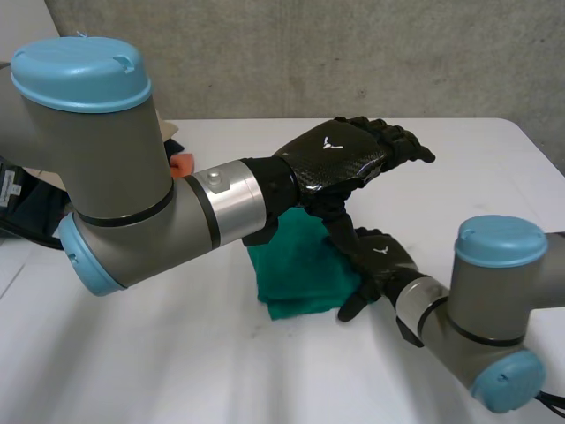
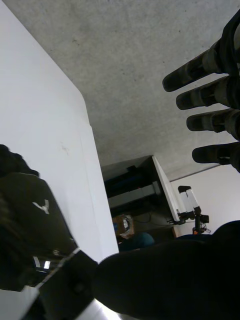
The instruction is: Fold the laundry.
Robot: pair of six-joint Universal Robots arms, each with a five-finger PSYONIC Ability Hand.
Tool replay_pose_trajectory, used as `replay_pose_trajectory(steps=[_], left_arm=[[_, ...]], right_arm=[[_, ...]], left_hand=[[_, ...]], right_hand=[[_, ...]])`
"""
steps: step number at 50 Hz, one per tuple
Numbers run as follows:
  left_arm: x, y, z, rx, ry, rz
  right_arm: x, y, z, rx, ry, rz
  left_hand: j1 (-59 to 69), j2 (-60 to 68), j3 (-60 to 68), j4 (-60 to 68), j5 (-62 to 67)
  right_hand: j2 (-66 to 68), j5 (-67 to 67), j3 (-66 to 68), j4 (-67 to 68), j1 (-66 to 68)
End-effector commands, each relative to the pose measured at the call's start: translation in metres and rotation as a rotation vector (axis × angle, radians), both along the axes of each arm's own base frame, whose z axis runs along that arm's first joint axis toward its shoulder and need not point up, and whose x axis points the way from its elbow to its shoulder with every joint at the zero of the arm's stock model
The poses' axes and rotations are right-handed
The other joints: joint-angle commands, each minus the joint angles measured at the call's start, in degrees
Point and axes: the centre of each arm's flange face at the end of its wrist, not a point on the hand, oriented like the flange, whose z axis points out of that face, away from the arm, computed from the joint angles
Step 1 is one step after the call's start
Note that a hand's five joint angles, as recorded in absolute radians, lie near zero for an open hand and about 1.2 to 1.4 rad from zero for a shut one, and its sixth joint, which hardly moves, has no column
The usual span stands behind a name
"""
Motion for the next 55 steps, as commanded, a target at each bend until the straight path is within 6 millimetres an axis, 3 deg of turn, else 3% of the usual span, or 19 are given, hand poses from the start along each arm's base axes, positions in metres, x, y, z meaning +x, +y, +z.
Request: replay_pose_trajectory(steps=[1, 4, 11, 14, 21, 22, 26, 30, 37, 41, 46, 48, 49, 55], left_arm=[[0.000, -0.001, -0.005, 0.010, -0.010, 0.012], [0.000, -0.001, -0.007, 0.014, -0.013, 0.013], [0.001, -0.004, -0.004, 0.007, -0.009, 0.049], [0.002, -0.005, -0.002, 0.002, -0.005, 0.055], [0.002, -0.006, 0.002, -0.009, 0.005, 0.058], [0.002, -0.006, 0.002, -0.009, 0.005, 0.058], [0.002, -0.005, 0.006, -0.017, 0.010, 0.055], [0.002, -0.003, 0.009, -0.026, 0.017, 0.053], [0.001, -0.002, 0.011, -0.028, 0.020, 0.050], [0.001, -0.002, 0.010, -0.028, 0.017, 0.059], [-0.001, -0.001, 0.010, -0.029, 0.017, 0.066], [-0.002, -0.002, 0.011, -0.033, 0.020, 0.069], [-0.002, -0.001, 0.011, -0.034, 0.021, 0.067], [-0.004, 0.002, 0.014, -0.038, 0.028, 0.060]], right_arm=[[0.009, -0.011, -0.012, -0.012, 0.016, 0.000], [0.007, -0.017, -0.012, -0.026, 0.014, -0.026], [0.002, -0.043, 0.010, -0.177, -0.030, -0.128], [-0.010, -0.069, 0.021, -0.229, -0.025, -0.178], [-0.067, -0.157, 0.035, -0.357, 0.087, -0.349], [-0.082, -0.179, 0.036, -0.385, 0.099, -0.392], [-0.119, -0.228, 0.034, -0.445, 0.115, -0.495], [-0.147, -0.264, 0.032, -0.498, 0.113, -0.559], [-0.183, -0.304, 0.011, -0.512, 0.136, -0.652], [-0.207, -0.314, 0.015, -0.535, 0.146, -0.716], [-0.219, -0.316, 0.015, -0.537, 0.152, -0.734], [-0.219, -0.316, 0.014, -0.534, 0.155, -0.733], [-0.219, -0.315, 0.011, -0.524, 0.158, -0.732], [-0.234, -0.307, 0.001, -0.442, 0.204, -0.747]], left_hand=[[-0.9, -1.5, -1.4, -1.1, -2.5], [-0.9, -1.5, -1.4, -1.1, -2.5], [-0.9, -1.5, -1.4, -1.1, -2.5], [-0.9, -1.5, -1.4, -1.1, -2.5], [-0.9, -1.5, -1.4, -1.1, -2.5], [-0.9, -1.5, -1.4, -1.1, -2.5], [-0.9, -1.5, -1.4, -1.1, -2.5], [-0.9, -1.5, -1.4, -1.1, -2.5], [-0.9, -1.5, -1.4, -1.1, -2.5], [-0.9, -1.5, -1.4, -1.1, -2.5], [-0.9, -1.5, -1.4, -1.1, -2.5], [-0.9, -1.5, -1.4, -1.1, -2.5], [-0.9, -1.5, -1.4, -1.1, -2.5], [-1.1, -1.6, -1.6, -1.2, -2.7]], right_hand=[[18.2, 17.7, 18.5, 18.5, 17.6], [67.4, 66.9, 67.7, 67.6, 66.8], [67.6, 67.1, 67.8, 67.8, 66.9], [67.6, 67.1, 67.8, 67.8, 66.9], [67.6, 67.1, 67.8, 67.8, 66.9], [67.6, 67.1, 67.8, 67.8, 66.9], [67.6, 67.1, 67.8, 67.8, 66.9], [67.6, 67.1, 67.8, 67.8, 66.9], [67.6, 67.1, 67.8, 67.8, 66.9], [67.6, 67.1, 67.8, 67.8, 66.9], [67.6, 67.1, 67.8, 67.8, 66.9], [16.3, 15.8, 16.5, 16.5, 15.6], [-2.4, -2.9, -2.2, -2.2, -3.1], [-2.4, -2.9, -2.2, -2.2, -3.1]])
